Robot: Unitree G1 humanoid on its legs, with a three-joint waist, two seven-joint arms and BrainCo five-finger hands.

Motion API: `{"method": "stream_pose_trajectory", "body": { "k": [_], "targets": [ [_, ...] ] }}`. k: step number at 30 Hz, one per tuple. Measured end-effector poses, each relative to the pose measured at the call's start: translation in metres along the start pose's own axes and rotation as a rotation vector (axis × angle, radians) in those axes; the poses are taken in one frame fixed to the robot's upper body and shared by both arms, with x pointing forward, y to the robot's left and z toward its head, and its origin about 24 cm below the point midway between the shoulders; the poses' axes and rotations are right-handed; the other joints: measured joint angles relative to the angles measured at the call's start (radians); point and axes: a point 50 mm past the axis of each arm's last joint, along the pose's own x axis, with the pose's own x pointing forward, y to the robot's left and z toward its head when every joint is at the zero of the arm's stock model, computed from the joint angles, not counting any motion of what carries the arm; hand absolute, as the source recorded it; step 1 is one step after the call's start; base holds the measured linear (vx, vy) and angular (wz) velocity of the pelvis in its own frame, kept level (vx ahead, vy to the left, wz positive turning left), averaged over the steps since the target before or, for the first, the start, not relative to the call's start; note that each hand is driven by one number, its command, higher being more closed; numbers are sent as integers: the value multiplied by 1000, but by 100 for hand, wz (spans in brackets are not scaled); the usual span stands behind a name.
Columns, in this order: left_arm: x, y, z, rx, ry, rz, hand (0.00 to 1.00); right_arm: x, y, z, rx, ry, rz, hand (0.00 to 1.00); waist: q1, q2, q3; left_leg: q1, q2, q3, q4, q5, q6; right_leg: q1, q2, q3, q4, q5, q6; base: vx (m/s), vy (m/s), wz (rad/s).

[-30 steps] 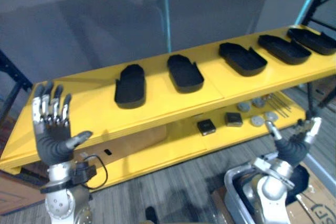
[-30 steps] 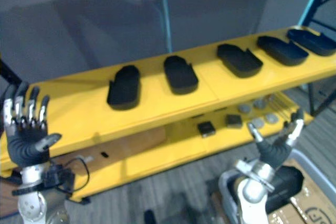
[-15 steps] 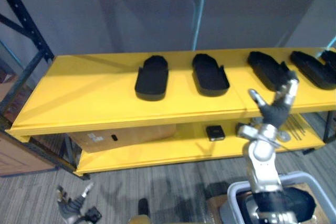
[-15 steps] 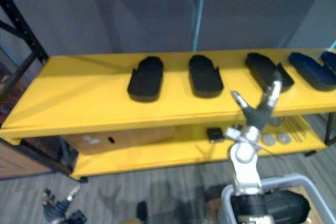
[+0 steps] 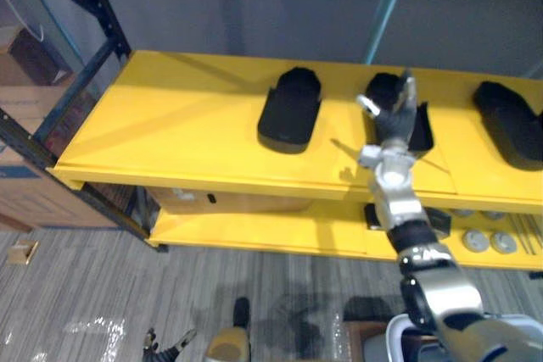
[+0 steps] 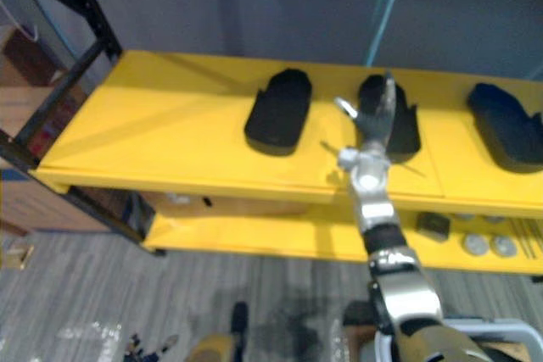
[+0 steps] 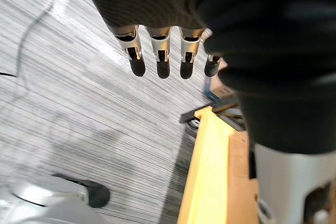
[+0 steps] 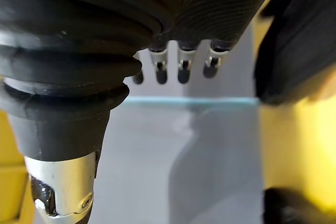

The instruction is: Walk over and take plastic housings, then place them on the shelf

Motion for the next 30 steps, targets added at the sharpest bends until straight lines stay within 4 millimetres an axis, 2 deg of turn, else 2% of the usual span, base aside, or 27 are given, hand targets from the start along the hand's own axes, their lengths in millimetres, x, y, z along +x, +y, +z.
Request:
{"method": "stream_pose_trajectory", "body": {
  "k": [3, 8, 12, 15, 16, 19, 25, 30],
  "targets": [
    [-1, 1, -6, -18, 33, 5, 0, 9, 0, 7, -8, -14, -2, 0, 7, 11, 17, 1, -3, -26, 0, -1, 0, 14, 2, -16, 1, 0, -1, -6, -4, 17],
    [-1, 0, -9, -17, 49, -23, 0, 21, -1, 12, -18, -3, 45, 0, 13, 31, 50, -17, 2, -35, 0, 1, -4, -1, 6, -23, 1, -14, -22, -57, -12, 7],
    [9, -12, 11, -3, -13, -96, 0, 44, -17, 32, -75, -27, 61, 0, 33, 43, 78, -58, 16, -48, 0, 25, 1, -40, 23, -24, 8, -10, -18, -45, -2, 8],
    [12, -22, 22, -22, -49, -140, 0, 57, -16, 44, -99, -13, 90, 0, 36, 48, 90, -76, 23, -50, 0, 35, -1, -59, 26, -23, 17, -10, -18, 3, -13, 1],
    [11, -31, 25, -38, -54, -174, 0, 66, -21, 51, -120, 22, 75, 0, 39, 62, 102, -78, 26, -53, 0, 36, -2, -63, 31, -23, 22, -14, -23, 14, -47, 3],
    [12, -31, 26, -47, -57, -173, 0, 72, -23, 58, -112, 27, 64, 0, 39, 65, 104, -92, 33, -57, 1, 40, -7, -79, 42, -23, 29, -18, -30, -8, -40, 3],
    [13, -39, 36, -77, -84, -193, 0, 88, -33, 82, -141, 56, 41, 0, 48, 98, 145, -115, 51, -78, 1, 49, -16, -110, 55, -29, 64, -36, -33, -41, -34, 6],
    [13, -43, 38, -78, -88, -211, 0, 88, -34, 76, -176, 114, 92, 0, 63, 97, 167, -141, 60, -80, 2, 58, -22, -145, 54, -29, 95, -51, -35, 16, -10, 2]
  ]
}}
